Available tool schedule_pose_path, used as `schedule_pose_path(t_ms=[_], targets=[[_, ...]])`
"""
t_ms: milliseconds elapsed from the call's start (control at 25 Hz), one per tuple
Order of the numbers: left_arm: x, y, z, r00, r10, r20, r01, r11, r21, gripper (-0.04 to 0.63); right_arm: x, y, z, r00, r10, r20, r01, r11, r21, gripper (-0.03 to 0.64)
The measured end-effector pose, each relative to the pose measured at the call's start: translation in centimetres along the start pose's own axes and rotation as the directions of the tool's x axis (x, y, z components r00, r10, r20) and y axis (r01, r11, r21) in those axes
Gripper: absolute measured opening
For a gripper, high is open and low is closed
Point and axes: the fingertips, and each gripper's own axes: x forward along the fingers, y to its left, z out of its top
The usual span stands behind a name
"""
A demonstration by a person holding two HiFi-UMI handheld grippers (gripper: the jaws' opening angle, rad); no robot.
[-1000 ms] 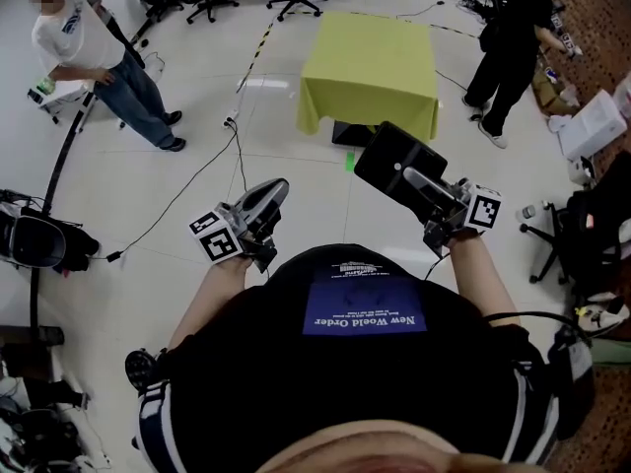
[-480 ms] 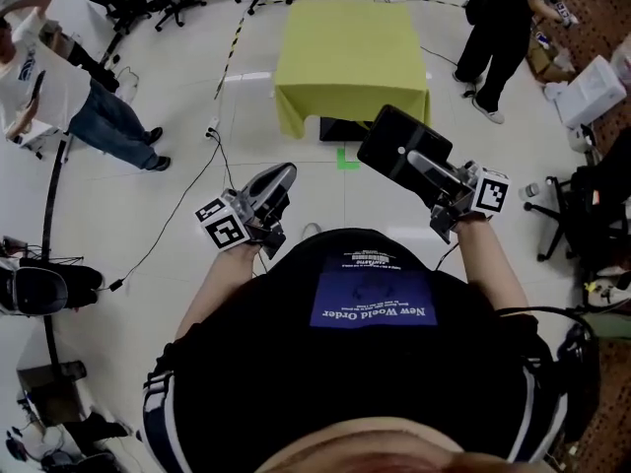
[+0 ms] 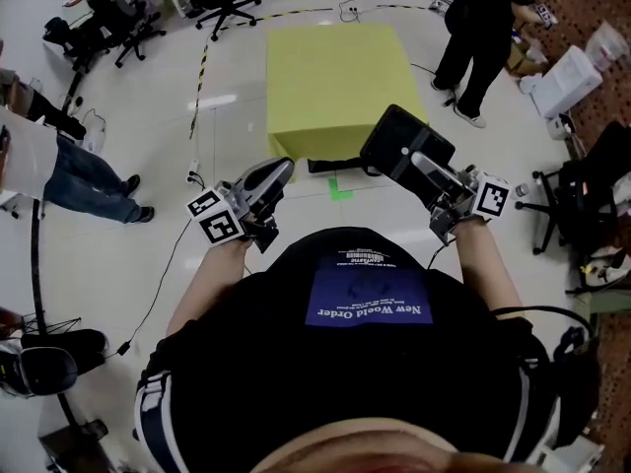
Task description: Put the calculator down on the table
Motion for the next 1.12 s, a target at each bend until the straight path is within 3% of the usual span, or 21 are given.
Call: schedule_pose_path(t_ms=[160,280,520,800,1120], targets=[[3.1,3.7,1.1,1.0,-0.016,0.006,0.016,1.0,-0.026,0.006,1.4,-4.0,1.8,0.999,-0.035,-0.022,0.035,0.999,0.032,0.117],[5.4,6.4,0.6,1.0,0.014,0.003,-0.014,0.999,-0.042,0.006,1.3,-7.5,4.2,0.999,-0.031,-0.029,0.033,0.997,0.066,0.117],[12.1,12.5,2.8,0.99,0.13,0.048,-0.13,0.991,-0.017,0.006,3.8,-15.4,11.7,0.992,0.076,-0.097,-0.069,0.994,0.079,0.117],[17.9,15.7,5.8,0.962,0.235,0.141,-0.236,0.972,-0.009,0.006,6.5,-22.0,18.4,0.96,0.199,-0.198,-0.175,0.976,0.13,0.117],[17.9,21.3,7.5,0.94,0.316,0.131,-0.312,0.949,-0.049,0.006,12.2,-27.2,20.0,0.942,0.229,-0.244,-0.186,0.965,0.186,0.117]])
